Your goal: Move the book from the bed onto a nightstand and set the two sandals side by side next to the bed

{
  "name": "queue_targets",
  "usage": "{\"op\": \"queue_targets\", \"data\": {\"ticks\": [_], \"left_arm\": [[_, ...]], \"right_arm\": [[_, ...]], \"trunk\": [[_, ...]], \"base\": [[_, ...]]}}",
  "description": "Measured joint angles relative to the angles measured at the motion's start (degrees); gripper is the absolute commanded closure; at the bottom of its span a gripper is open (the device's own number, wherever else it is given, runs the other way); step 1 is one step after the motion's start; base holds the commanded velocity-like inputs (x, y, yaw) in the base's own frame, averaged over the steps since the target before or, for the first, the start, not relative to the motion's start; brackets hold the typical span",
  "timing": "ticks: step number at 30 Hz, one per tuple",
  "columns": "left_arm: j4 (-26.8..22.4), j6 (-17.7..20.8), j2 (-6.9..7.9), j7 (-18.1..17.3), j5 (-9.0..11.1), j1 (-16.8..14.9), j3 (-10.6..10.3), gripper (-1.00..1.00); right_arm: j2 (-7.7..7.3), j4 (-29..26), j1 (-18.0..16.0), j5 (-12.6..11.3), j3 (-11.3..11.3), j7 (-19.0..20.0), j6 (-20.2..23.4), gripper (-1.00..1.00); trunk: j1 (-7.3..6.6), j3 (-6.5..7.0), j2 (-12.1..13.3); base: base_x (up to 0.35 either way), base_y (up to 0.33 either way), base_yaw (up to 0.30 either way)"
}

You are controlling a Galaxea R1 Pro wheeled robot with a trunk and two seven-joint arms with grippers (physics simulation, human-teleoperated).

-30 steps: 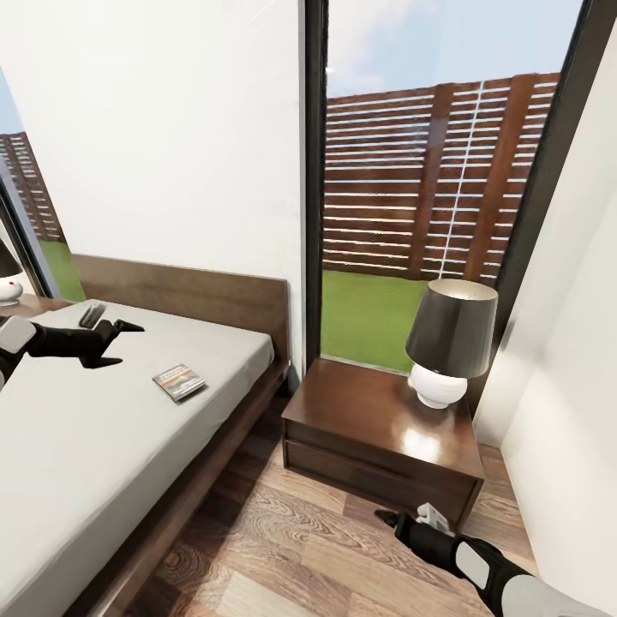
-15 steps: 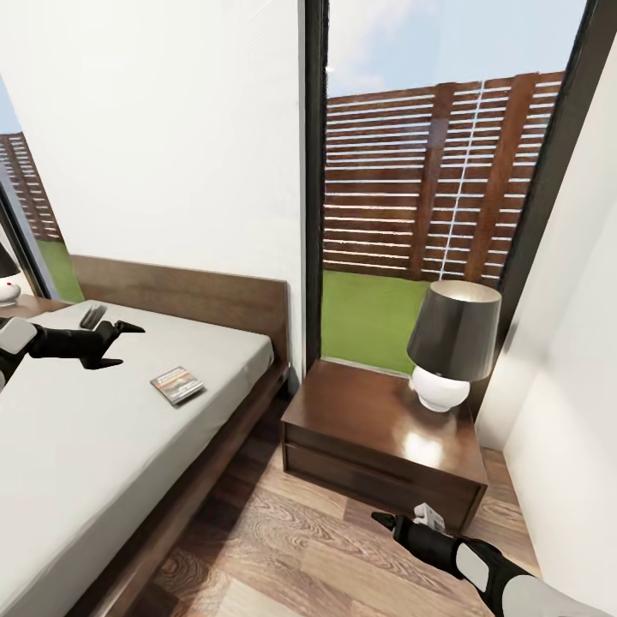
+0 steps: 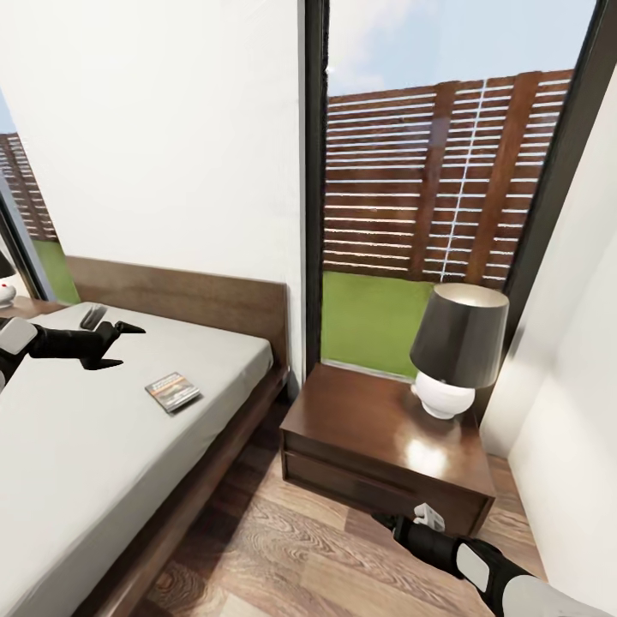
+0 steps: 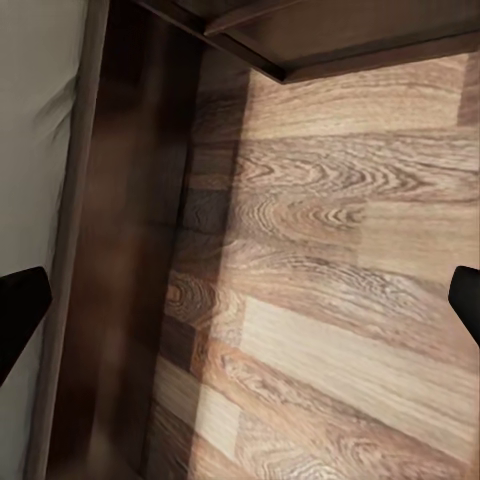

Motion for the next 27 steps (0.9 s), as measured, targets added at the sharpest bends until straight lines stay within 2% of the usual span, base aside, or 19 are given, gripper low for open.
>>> {"op": "queue_targets", "data": {"ticks": [11, 19, 27], "left_arm": [[0.0, 0.0, 0.02, 0.0, 0.0, 0.0, 0.0, -1.00], [0.0, 0.0, 0.02, 0.0, 0.0, 0.0, 0.0, -1.00], [0.1, 0.0, 0.13, 0.1, -0.1, 0.0, 0.0, -1.00]], "right_arm": [[-0.02, -0.1, 0.0, 0.0, 0.1, 0.0, 0.0, -1.00], [-0.02, -0.1, 0.0, 0.0, 0.1, 0.0, 0.0, -1.00], [-0.02, -0.1, 0.0, 0.0, 0.1, 0.0, 0.0, -1.00]], "trunk": [[0.00, 0.00, 0.0], [0.01, 0.00, 0.0], [0.01, 0.00, 0.0]], "base": [[0.090, 0.000, -0.008], [0.063, 0.023, -0.106], [0.014, 0.118, -0.124]]}}
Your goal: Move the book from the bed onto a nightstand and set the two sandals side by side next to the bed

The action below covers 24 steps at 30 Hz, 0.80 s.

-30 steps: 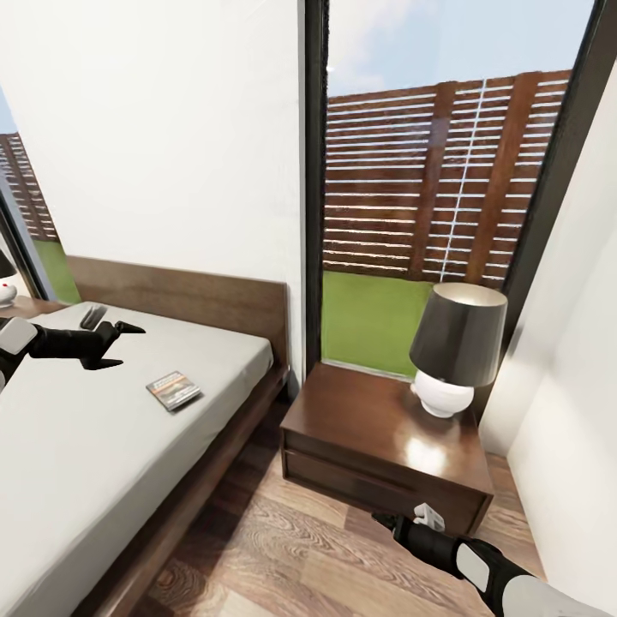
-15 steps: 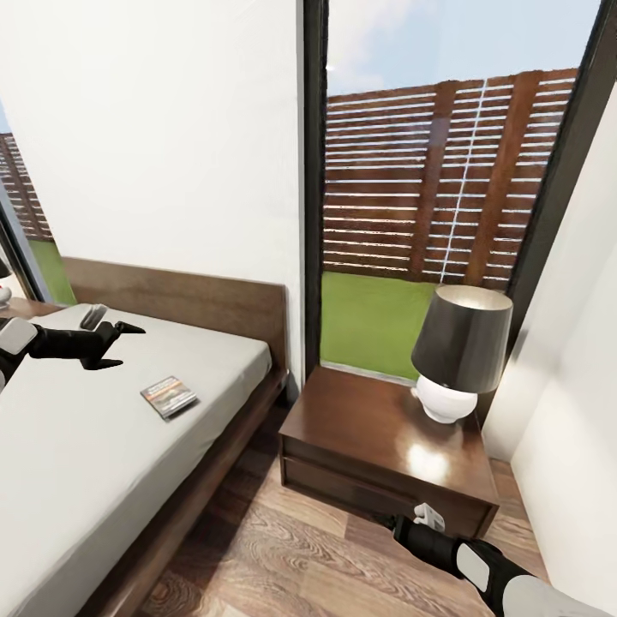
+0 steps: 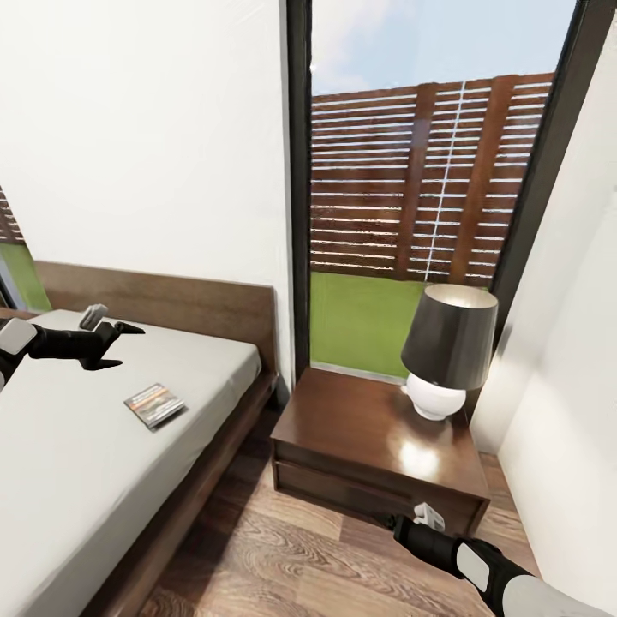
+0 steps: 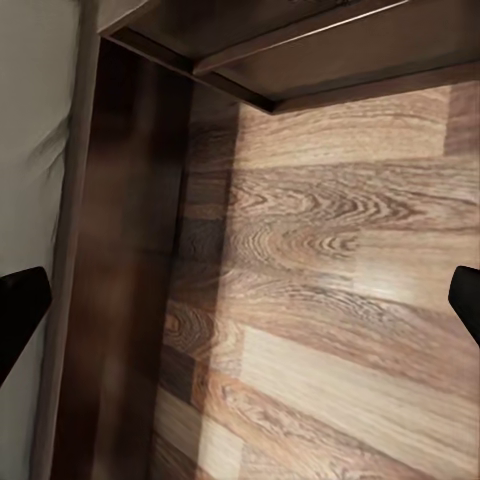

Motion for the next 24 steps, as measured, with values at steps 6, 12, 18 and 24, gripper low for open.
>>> {"op": "queue_targets", "data": {"ticks": [6, 12, 18, 24], "left_arm": [[0.0, 0.0, 0.17, 0.0, 0.0, 0.0, 0.0, -1.00], [0.0, 0.0, 0.30, 0.0, 0.0, 0.0, 0.0, -1.00], [0.1, 0.0, 0.79, 0.0, 0.0, 0.0, -0.1, -1.00], [0.1, 0.0, 1.31, 0.0, 0.0, 0.0, -0.1, -1.00]], "right_arm": [[0.01, 0.0, 0.0, 0.0, 0.0, 0.0, 0.0, -1.00], [0.05, 0.0, 0.0, 0.0, 0.0, 0.0, 0.0, -1.00], [0.07, 0.0, 0.0, 0.0, 0.0, 0.0, 0.0, -1.00], [0.08, 0.0, 0.0, 0.0, 0.0, 0.0, -0.1, -1.00]], "trunk": [[0.00, 0.00, 0.0], [0.00, 0.00, 0.0], [0.00, 0.00, 0.0], [0.00, 0.00, 0.0]], "base": [[0.002, 0.154, -0.095], [0.000, 0.159, -0.040], [0.000, 0.161, -0.010], [0.000, 0.112, -0.002]]}}
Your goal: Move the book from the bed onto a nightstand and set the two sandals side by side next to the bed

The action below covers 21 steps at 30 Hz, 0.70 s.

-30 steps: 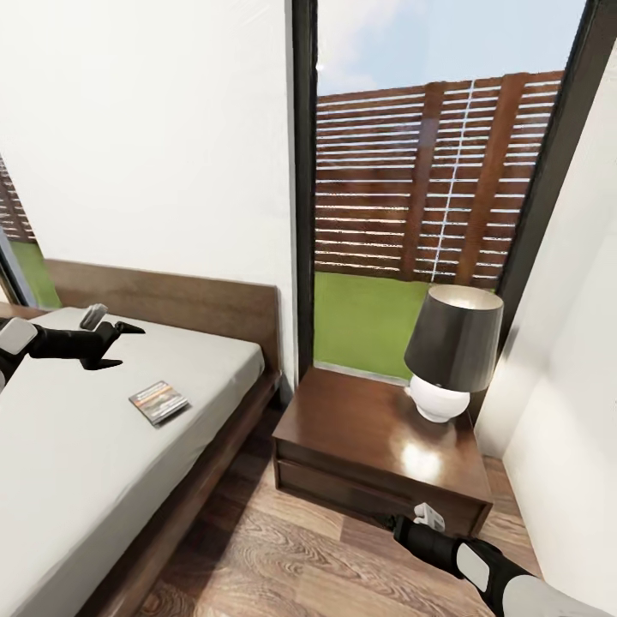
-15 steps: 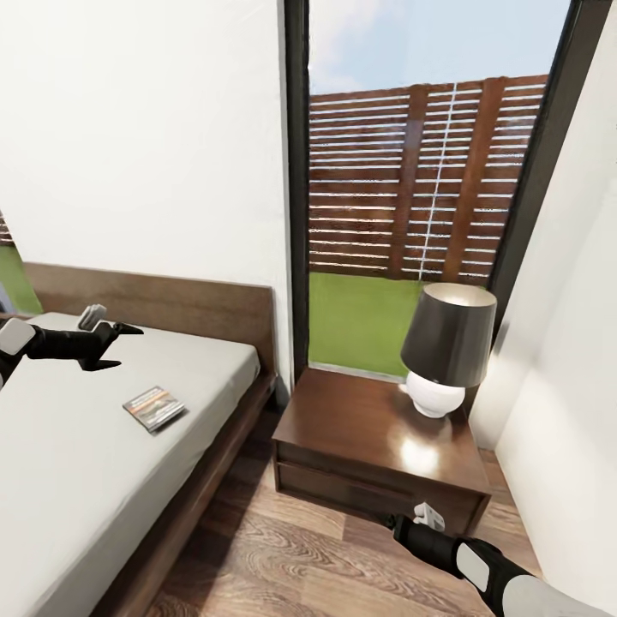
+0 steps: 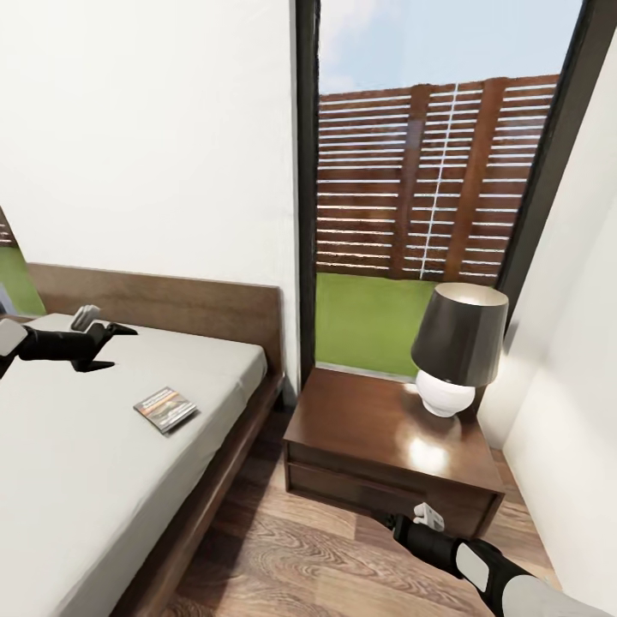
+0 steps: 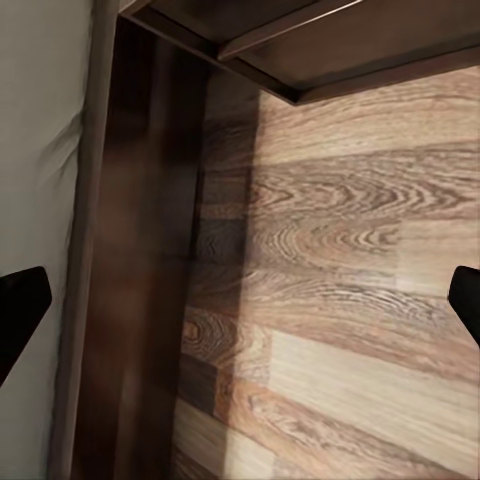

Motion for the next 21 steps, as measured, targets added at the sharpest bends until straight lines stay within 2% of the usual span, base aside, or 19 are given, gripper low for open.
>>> {"op": "queue_targets", "data": {"ticks": [10, 21], "left_arm": [[0.0, 0.0, 0.45, 0.0, -0.1, 0.0, 0.0, -1.00], [0.0, 0.0, 0.44, 0.0, -1.4, 0.0, 0.0, -1.00]], "right_arm": [[0.08, 0.0, 0.0, 0.0, 0.0, 0.0, 0.0, -1.00], [0.09, 0.0, 0.0, 0.0, 0.0, 0.0, 0.0, -1.00]], "trunk": [[0.00, 0.00, 0.0], [0.00, 0.00, 0.0]], "base": [[0.000, 0.020, 0.000], [0.003, 0.001, 0.000]]}}
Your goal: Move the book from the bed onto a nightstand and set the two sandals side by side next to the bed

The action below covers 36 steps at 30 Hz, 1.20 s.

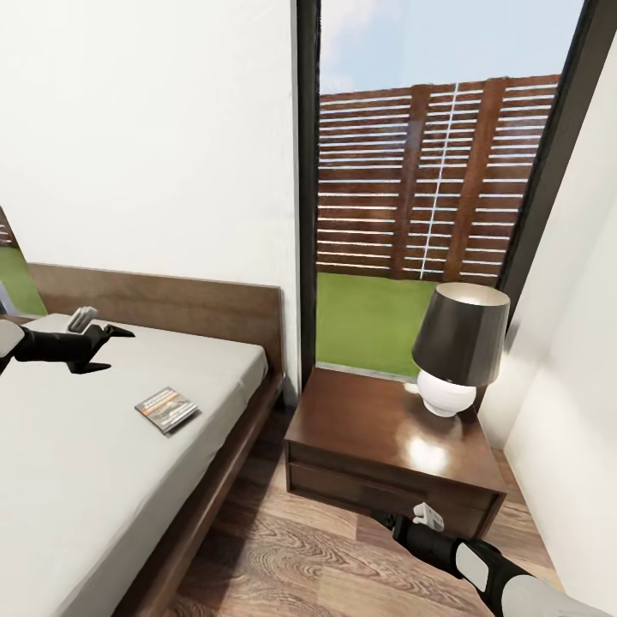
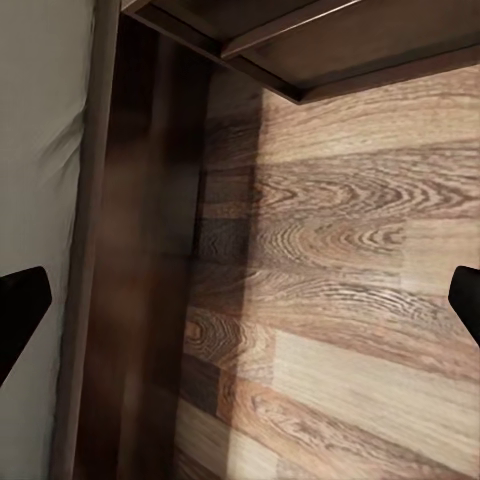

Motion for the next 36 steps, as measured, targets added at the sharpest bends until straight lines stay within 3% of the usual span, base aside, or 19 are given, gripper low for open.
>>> {"op": "queue_targets", "data": {"ticks": [19, 36], "left_arm": [[0.0, 0.0, 0.08, 0.0, -0.2, 0.0, 0.0, -1.00], [0.1, 0.0, 0.47, 0.0, -0.2, 0.0, 0.0, -1.00]], "right_arm": [[0.00, 0.0, 0.0, 0.0, 0.0, 0.0, 0.0, -1.00], [0.01, 0.0, 0.0, 0.0, 0.0, 0.0, 0.0, -1.00]], "trunk": [[-0.01, 0.00, 0.0], [-0.01, 0.00, 0.0]], "base": [[0.097, 0.060, -0.091], [0.126, 0.007, -0.013]]}}
